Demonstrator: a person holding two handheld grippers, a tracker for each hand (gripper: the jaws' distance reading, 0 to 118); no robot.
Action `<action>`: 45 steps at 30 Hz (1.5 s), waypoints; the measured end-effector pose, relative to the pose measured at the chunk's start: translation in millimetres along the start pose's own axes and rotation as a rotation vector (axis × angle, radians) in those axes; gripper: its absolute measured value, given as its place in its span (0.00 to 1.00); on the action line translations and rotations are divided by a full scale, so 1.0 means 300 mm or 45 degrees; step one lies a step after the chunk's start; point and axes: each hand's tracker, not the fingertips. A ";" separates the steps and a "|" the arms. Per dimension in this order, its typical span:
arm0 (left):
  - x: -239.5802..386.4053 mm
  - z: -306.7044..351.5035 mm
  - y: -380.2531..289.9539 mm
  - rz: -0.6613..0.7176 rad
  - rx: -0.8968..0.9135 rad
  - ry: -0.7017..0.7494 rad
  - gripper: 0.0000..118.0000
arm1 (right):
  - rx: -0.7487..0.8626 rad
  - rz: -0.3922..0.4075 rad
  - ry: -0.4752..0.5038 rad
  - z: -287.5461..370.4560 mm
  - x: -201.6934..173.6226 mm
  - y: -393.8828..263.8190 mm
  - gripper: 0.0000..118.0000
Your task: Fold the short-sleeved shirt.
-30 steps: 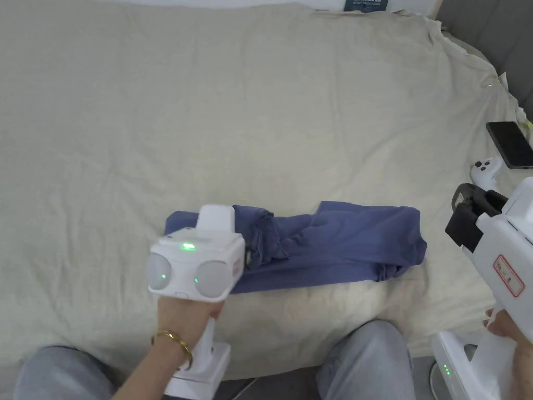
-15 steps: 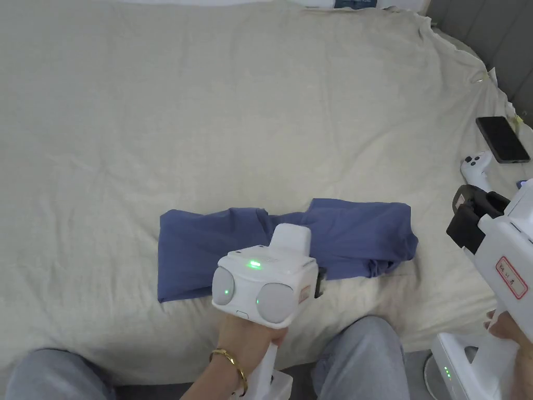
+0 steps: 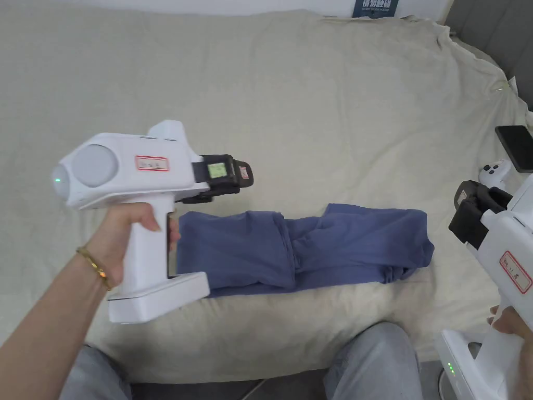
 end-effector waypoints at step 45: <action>-0.325 0.368 0.096 0.077 -0.116 0.805 0.01 | -0.054 0.056 0.048 -0.052 -0.096 -0.010 0.00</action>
